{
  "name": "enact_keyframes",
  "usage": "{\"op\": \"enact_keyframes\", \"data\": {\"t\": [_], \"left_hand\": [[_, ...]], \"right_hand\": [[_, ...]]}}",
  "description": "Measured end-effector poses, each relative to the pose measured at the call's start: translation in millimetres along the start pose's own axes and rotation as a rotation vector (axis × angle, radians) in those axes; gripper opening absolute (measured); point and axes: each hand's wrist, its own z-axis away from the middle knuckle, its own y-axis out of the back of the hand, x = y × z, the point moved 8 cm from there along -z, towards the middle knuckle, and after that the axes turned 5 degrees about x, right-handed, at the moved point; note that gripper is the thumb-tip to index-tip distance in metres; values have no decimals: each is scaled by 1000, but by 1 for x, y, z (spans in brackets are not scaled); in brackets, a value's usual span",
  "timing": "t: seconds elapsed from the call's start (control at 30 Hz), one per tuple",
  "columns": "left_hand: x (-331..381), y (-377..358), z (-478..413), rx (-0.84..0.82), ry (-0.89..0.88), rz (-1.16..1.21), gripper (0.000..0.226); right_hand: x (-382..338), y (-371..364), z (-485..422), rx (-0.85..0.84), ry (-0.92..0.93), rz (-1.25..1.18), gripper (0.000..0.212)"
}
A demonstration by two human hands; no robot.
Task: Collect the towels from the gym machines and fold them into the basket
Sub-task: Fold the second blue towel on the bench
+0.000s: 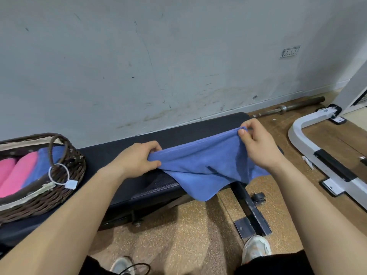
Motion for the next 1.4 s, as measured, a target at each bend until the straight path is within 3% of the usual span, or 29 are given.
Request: {"op": "enact_keyframes", "data": {"t": [0.2, 0.4, 0.47, 0.6, 0.67, 0.83, 0.93, 1.2, 1.4], "left_hand": [[-34, 50, 50, 78, 143, 320, 5], [-49, 77, 76, 223, 200, 476, 7], [-56, 85, 74, 308, 231, 389, 8], [-74, 83, 61, 376, 311, 100, 16], [-81, 73, 50, 377, 339, 118, 14], [-95, 49, 23, 409, 458, 520, 9], [-97, 53, 7, 489, 484, 659, 10], [-102, 76, -34, 625, 437, 364, 8], [-106, 76, -45, 656, 429, 372, 13]], "right_hand": [[-16, -10, 16, -64, -64, -37, 12], [-18, -29, 28, -131, -294, -403, 18], [-19, -32, 26, -106, -244, -314, 15], [-33, -35, 17, 42, -16, 129, 8], [-33, -37, 11, 86, -55, 190, 8], [-14, -66, -6, 39, -356, -166, 7], [-7, -81, -27, 36, -434, -322, 9], [-8, -103, -93, -28, -449, -455, 12], [-13, -98, -109, -66, -415, -501, 14]]}}
